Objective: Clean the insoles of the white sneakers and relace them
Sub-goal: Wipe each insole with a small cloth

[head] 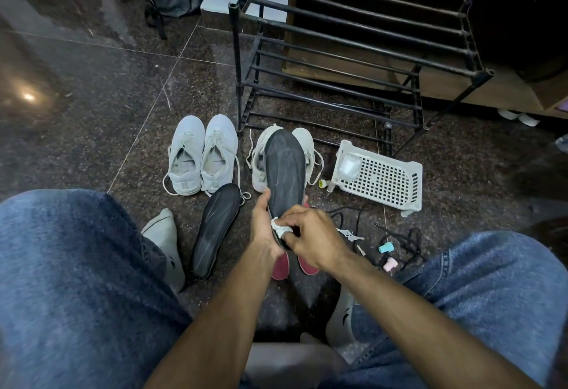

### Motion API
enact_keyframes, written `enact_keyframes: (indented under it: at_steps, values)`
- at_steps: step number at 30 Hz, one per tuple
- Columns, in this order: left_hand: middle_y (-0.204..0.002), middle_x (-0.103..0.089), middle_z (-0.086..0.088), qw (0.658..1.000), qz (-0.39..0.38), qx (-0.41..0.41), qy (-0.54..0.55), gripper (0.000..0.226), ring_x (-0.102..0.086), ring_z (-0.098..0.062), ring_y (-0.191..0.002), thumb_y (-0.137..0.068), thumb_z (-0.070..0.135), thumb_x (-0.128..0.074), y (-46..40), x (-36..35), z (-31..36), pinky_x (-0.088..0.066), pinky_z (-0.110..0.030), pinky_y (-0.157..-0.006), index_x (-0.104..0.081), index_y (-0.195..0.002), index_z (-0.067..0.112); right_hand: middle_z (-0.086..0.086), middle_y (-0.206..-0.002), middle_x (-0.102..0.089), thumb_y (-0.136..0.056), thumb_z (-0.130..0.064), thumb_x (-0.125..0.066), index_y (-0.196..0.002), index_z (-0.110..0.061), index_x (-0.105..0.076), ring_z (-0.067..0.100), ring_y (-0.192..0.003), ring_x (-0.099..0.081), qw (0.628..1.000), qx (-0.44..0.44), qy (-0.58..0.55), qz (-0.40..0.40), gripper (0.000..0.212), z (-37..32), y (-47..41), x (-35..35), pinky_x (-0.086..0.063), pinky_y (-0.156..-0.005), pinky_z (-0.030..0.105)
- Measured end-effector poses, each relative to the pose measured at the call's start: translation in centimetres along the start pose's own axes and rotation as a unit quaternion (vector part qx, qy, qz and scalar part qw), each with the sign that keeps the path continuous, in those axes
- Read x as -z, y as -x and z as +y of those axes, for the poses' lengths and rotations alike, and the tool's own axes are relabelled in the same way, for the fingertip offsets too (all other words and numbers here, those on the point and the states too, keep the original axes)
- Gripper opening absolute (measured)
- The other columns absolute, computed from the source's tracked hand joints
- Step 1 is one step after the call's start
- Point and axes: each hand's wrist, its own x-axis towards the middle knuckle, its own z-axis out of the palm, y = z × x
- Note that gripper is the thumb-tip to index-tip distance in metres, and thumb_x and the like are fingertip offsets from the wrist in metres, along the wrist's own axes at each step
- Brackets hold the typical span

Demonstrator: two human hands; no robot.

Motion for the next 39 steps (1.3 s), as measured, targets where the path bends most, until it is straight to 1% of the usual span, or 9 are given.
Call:
enact_keyframes:
  at_steps: [3,8,13,17,25,29,31,33,39]
  values:
    - [-0.077,-0.071,-0.012,1.000,0.014,-0.009,-0.024,0.044,-0.069,-0.024,-0.064,-0.095,0.043,-0.050,-0.1,-0.4,-0.1,-0.057,-0.030,-0.057,-0.069,-0.089,0.004,-0.003,-0.108,-0.069,-0.085,-0.010,-0.065,-0.110,-0.015,-0.073,0.019,-0.099,-0.064,0.999,-0.029,0.015,0.013,0.027,0.3,-0.3,0.0,-0.046,-0.096,0.034]
    - [-0.070,-0.067,-0.011,0.996,-0.008,0.013,-0.084,0.032,-0.065,-0.022,-0.058,-0.091,0.019,-0.044,0.5,-1.0,0.0,-0.056,-0.026,-0.057,-0.067,-0.077,0.001,-0.003,-0.105,-0.069,-0.084,-0.011,-0.065,-0.108,-0.018,-0.074,0.019,-0.097,-0.063,0.997,-0.074,0.013,0.033,0.027,0.6,-1.0,0.1,-0.050,-0.090,0.032]
    - [-0.087,-0.069,-0.018,0.997,-0.013,-0.011,-0.070,0.038,-0.069,-0.027,-0.071,-0.074,0.011,-0.041,0.6,-1.2,0.1,-0.059,-0.033,-0.063,-0.062,-0.103,-0.005,-0.001,-0.099,-0.071,-0.082,-0.010,-0.070,-0.108,-0.015,-0.074,0.015,-0.085,-0.065,0.992,-0.102,-0.026,0.065,0.027,1.1,-1.4,0.6,-0.053,-0.085,0.028]
    - [-0.080,-0.071,-0.018,0.998,-0.024,-0.009,-0.064,0.046,-0.069,-0.026,-0.065,-0.083,0.011,-0.031,0.8,-1.2,0.2,-0.057,-0.034,-0.066,-0.074,-0.074,-0.005,-0.001,-0.098,-0.069,-0.083,-0.014,-0.070,-0.108,-0.017,-0.074,0.016,-0.084,-0.065,0.994,-0.096,-0.012,0.060,0.026,1.1,-1.3,0.8,-0.053,-0.084,0.029]
    - [-0.085,-0.071,-0.023,0.999,-0.032,-0.018,-0.011,0.043,-0.071,-0.031,-0.069,-0.090,0.015,-0.028,1.3,-1.1,0.2,-0.060,-0.037,-0.062,-0.065,-0.095,-0.008,0.001,-0.102,-0.071,-0.085,-0.025,-0.066,-0.110,-0.021,-0.073,0.021,-0.090,-0.066,0.992,-0.093,0.062,0.053,0.026,0.8,-1.2,1.2,-0.054,-0.087,0.036]
    - [-0.113,-0.065,-0.030,0.999,-0.041,-0.023,0.015,0.054,-0.067,-0.036,-0.098,-0.086,0.022,-0.031,1.6,-1.1,0.3,-0.058,-0.041,-0.083,-0.060,-0.117,-0.011,-0.004,-0.090,-0.073,-0.082,-0.022,-0.069,-0.098,-0.025,-0.076,0.014,-0.080,-0.067,0.993,-0.107,0.021,0.042,0.018,0.6,-1.3,1.2,-0.055,-0.078,0.029]
    - [-0.130,-0.054,-0.033,0.998,-0.056,-0.020,0.031,0.061,-0.056,-0.040,-0.117,-0.082,0.024,-0.036,1.3,-0.8,0.3,-0.048,-0.046,-0.099,-0.054,-0.129,-0.010,-0.008,-0.089,-0.074,-0.082,-0.022,-0.070,-0.097,-0.026,-0.076,0.012,-0.081,-0.067,0.995,-0.099,0.011,0.026,0.017,0.6,-1.4,1.2,-0.055,-0.081,0.031]
    - [-0.134,-0.051,-0.033,0.997,-0.065,-0.025,0.037,0.060,-0.053,-0.041,-0.120,-0.083,0.027,-0.038,1.1,-0.6,0.4,-0.044,-0.049,-0.103,-0.054,-0.131,-0.006,-0.008,-0.097,-0.072,-0.084,-0.023,-0.070,-0.102,-0.025,-0.075,0.013,-0.090,-0.065,0.997,-0.080,0.020,0.006,0.019,0.8,-1.4,1.1,-0.053,-0.088,0.034]
    - [-0.101,-0.072,-0.019,0.996,-0.075,-0.042,0.025,0.040,-0.071,-0.034,-0.086,-0.097,0.034,-0.039,1.2,-0.6,-0.2,-0.058,-0.039,-0.073,-0.064,-0.116,0.008,-0.006,-0.104,-0.067,-0.089,-0.021,-0.065,-0.110,-0.017,-0.072,0.019,-0.097,-0.060,0.998,-0.043,0.053,-0.009,0.023,1.2,-1.1,1.0,-0.050,-0.091,0.035]
